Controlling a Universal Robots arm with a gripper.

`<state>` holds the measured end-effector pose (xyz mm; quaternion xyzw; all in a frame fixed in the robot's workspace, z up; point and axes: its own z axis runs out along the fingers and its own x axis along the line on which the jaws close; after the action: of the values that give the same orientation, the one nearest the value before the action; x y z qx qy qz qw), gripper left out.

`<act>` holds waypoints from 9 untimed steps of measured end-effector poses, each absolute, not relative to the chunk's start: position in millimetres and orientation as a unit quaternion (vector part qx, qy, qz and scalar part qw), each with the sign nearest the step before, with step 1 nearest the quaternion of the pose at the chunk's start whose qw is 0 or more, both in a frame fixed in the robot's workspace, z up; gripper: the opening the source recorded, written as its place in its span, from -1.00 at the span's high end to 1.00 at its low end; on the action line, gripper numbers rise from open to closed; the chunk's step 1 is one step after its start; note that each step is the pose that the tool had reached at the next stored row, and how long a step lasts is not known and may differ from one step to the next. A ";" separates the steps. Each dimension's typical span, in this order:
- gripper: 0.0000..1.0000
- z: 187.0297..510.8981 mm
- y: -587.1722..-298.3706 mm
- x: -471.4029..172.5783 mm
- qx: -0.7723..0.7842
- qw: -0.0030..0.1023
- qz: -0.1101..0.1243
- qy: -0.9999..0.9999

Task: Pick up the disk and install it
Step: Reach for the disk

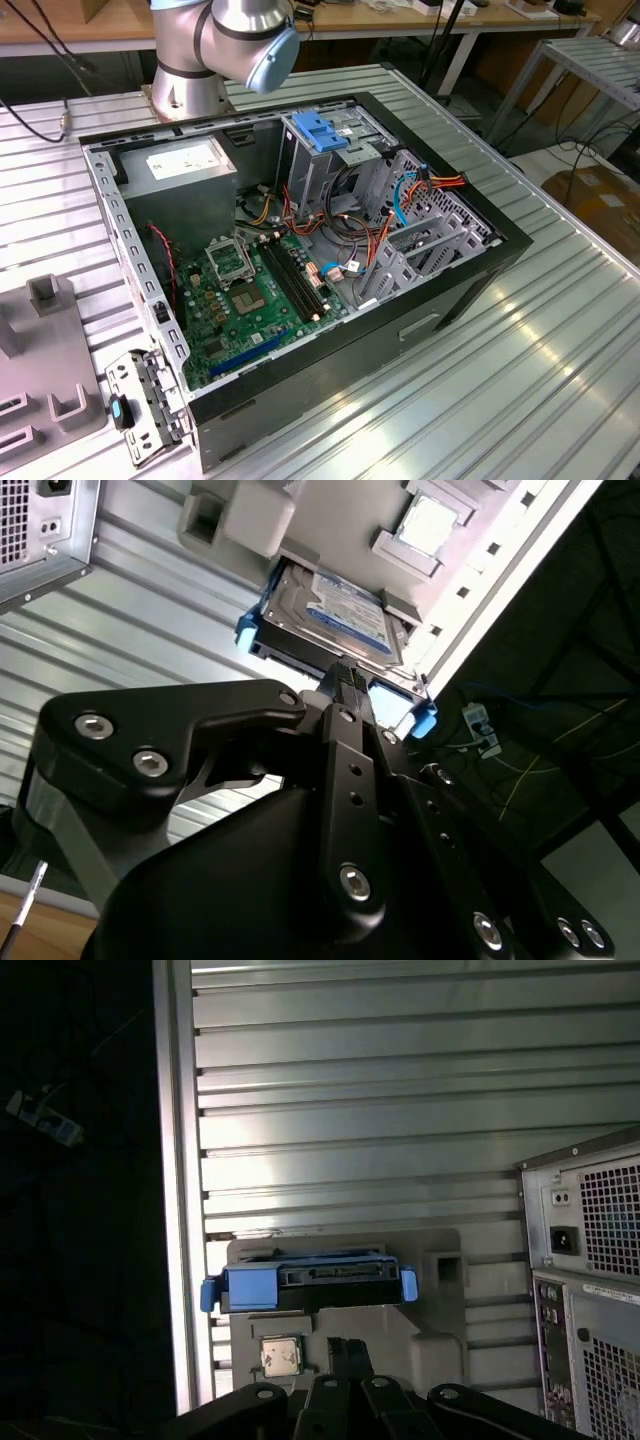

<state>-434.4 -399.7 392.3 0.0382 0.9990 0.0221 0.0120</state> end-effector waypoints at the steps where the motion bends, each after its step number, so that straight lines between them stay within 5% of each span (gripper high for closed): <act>1: 0.79 392.4 -399.7 -441.7 0.038 0.012 0.022 0.999; 9: 0.79 392.1 -399.8 -463.9 0.038 0.012 0.022 0.999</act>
<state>-463.9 -399.8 392.1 0.0384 0.9989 0.0220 0.0119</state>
